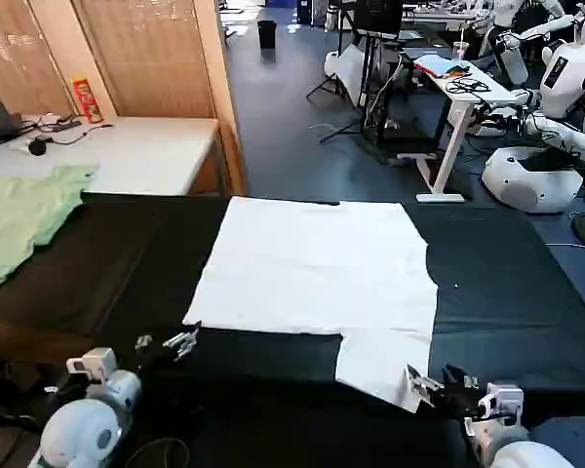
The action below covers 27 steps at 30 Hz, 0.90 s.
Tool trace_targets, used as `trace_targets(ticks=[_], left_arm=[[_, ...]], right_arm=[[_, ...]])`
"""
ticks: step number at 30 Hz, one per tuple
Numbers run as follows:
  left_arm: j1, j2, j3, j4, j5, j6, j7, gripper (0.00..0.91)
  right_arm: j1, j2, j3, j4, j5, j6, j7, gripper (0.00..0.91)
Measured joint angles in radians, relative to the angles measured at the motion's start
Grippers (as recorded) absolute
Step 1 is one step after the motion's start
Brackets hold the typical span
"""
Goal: Fold and organize the clothes.
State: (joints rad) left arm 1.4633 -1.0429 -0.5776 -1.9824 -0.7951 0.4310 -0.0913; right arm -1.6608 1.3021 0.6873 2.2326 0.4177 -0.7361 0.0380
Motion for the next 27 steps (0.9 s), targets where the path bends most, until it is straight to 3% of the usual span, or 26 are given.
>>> trace_targets(ticks=[4, 5, 6, 7, 9, 12, 14, 17, 19, 27], left_arm=[[-0.005, -0.006, 0.004, 0.005, 0.026, 0.008, 0.019, 0.878], [-0.006, -0.007, 0.007, 0.007, 0.032, 0.004, 0.019, 0.809], [-0.008, -0.009, 0.01, 0.01, 0.036, 0.0, 0.018, 0.566], [-0.011, -0.01, 0.012, 0.013, 0.037, -0.002, 0.018, 0.439], [-0.015, -0.012, 0.018, 0.019, 0.038, -0.002, 0.018, 0.361], [-0.021, -0.017, 0.027, 0.027, 0.04, -0.004, 0.019, 0.293], [-0.027, -0.023, 0.031, 0.035, 0.044, -0.005, 0.018, 0.166], [-0.027, -0.03, 0.035, 0.039, 0.045, -0.006, 0.017, 0.127], [-0.029, -0.035, 0.038, 0.038, 0.047, -0.002, 0.014, 0.0], [-0.027, -0.048, 0.044, 0.035, 0.059, -0.004, -0.006, 0.0]], right_arm=[[0.002, 0.008, -0.007, -0.009, -0.009, 0.001, 0.0, 0.878], [0.002, 0.01, -0.009, -0.012, -0.01, 0.001, 0.0, 0.878], [0.002, 0.012, -0.009, -0.016, -0.011, 0.002, 0.0, 0.878], [0.003, 0.013, -0.009, -0.02, -0.011, 0.002, 0.0, 0.819], [0.003, 0.018, -0.01, -0.025, -0.011, 0.002, 0.0, 0.692], [0.001, 0.024, -0.012, -0.027, -0.012, 0.003, 0.001, 0.361], [-0.004, 0.027, -0.014, -0.023, -0.012, 0.003, 0.003, 0.117], [-0.011, 0.03, -0.016, -0.014, -0.013, 0.003, 0.009, 0.059], [-0.015, 0.033, -0.017, -0.009, -0.012, 0.003, 0.015, 0.039], [-0.059, 0.05, -0.005, 0.042, -0.01, -0.001, 0.047, 0.0]])
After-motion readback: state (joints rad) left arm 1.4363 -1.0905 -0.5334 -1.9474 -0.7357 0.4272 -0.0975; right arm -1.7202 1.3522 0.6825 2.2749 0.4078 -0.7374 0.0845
